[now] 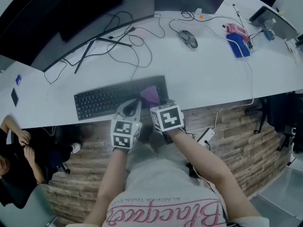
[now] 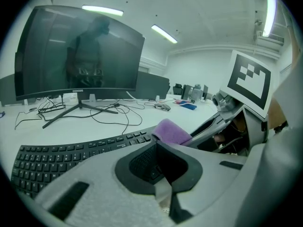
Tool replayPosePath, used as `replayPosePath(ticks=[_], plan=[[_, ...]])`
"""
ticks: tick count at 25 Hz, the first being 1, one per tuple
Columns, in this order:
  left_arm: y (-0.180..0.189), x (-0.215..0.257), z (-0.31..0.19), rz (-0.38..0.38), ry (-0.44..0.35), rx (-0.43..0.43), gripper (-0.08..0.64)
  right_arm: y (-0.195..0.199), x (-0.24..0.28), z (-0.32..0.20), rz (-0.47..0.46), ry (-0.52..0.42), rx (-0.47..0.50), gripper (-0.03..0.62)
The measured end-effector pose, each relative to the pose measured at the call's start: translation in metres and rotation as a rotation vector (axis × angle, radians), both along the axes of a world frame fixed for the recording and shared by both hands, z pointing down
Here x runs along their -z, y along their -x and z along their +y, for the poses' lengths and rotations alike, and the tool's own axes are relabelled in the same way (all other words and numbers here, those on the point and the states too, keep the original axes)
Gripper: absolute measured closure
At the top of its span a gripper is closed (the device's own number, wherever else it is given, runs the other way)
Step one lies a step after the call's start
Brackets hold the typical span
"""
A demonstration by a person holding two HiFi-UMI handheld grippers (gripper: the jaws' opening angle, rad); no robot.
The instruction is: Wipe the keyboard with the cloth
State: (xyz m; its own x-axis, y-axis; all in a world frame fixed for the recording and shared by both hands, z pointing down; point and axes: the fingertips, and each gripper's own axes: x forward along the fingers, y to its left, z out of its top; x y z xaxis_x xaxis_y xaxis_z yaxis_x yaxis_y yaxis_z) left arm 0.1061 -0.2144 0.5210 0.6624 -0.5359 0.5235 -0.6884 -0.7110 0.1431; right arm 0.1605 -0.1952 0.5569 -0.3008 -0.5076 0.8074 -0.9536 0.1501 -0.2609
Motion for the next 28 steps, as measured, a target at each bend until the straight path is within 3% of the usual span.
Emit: replayPosePath(ticks=[7,22,28], plan=[[-0.026,-0.002,0.004,0.000,0.005,-0.024,0.553,-0.031,0.002,0.005,0.053,-0.012,-0.020,0.502],[-0.057,0.007,0.000,0.013,-0.019,-0.046,0.553,-0.113,0.009,0.018,0.117,0.019,-0.206,0.502],[-0.045,0.021,-0.005,0.026,-0.049,-0.019,0.552,-0.111,0.036,0.008,0.107,-0.093,-0.167,0.502]])
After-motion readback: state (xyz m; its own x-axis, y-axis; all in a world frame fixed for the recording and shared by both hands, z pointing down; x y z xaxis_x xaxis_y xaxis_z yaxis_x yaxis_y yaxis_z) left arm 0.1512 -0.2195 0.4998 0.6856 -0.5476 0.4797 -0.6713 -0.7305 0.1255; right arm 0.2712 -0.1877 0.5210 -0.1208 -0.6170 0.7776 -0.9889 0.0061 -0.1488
